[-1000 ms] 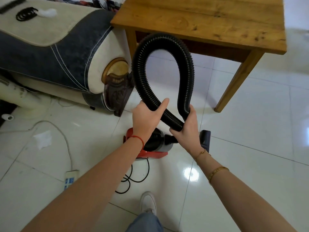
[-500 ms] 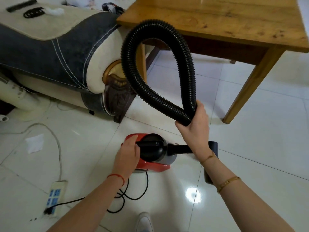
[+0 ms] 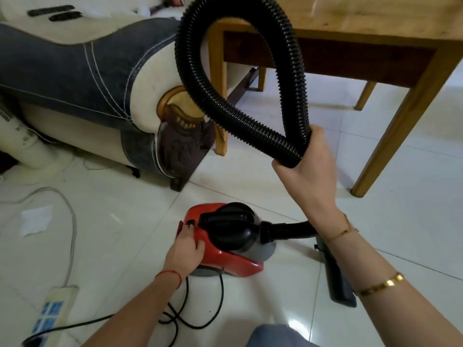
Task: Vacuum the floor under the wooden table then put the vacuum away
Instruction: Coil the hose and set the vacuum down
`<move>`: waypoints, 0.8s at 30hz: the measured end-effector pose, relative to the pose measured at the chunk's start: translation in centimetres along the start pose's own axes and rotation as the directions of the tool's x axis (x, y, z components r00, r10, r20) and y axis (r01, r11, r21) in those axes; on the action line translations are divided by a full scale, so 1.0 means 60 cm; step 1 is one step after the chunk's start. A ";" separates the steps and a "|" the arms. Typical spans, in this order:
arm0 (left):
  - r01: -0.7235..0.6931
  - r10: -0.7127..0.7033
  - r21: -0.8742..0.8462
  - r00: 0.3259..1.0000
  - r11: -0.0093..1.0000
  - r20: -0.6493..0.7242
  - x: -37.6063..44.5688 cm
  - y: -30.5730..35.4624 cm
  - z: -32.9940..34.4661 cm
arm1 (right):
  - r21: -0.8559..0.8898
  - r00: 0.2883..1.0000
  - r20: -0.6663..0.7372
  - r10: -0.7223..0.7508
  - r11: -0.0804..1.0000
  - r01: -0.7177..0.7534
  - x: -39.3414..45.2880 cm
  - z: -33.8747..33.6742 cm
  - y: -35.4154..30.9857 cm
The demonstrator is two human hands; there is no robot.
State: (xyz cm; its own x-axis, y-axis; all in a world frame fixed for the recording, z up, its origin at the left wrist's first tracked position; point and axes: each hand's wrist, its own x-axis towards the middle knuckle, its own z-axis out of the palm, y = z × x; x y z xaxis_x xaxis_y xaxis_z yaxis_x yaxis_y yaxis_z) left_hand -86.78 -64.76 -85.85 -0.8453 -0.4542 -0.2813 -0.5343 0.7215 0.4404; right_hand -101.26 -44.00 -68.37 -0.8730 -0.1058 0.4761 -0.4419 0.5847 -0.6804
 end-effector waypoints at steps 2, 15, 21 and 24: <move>-0.009 0.009 0.007 1.000 1.000 0.006 -0.001 -0.002 0.004 | -0.005 1.000 0.004 -0.004 1.000 0.004 0.000 0.003 -0.002; 0.039 -0.040 0.016 0.999 0.999 0.014 0.007 -0.020 0.005 | 0.020 0.999 0.051 -0.010 1.000 0.009 0.008 0.019 -0.015; 0.047 -0.047 -0.017 0.999 0.999 0.012 0.007 -0.035 0.009 | 0.015 0.998 0.055 -0.010 1.000 0.009 0.007 0.024 -0.020; 0.029 -0.029 -0.035 1.000 0.999 0.008 0.017 -0.038 0.004 | 0.016 0.998 0.060 -0.021 1.000 0.020 0.004 0.025 -0.020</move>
State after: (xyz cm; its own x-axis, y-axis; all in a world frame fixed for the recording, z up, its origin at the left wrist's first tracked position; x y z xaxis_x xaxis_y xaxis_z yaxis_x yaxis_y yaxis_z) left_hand -86.42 -66.72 -87.33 -0.8293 -0.4707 -0.3011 -0.5587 0.6892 0.4614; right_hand -101.26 -45.93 -68.25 -0.8743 -0.1660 0.4561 -0.4626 0.5694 -0.6795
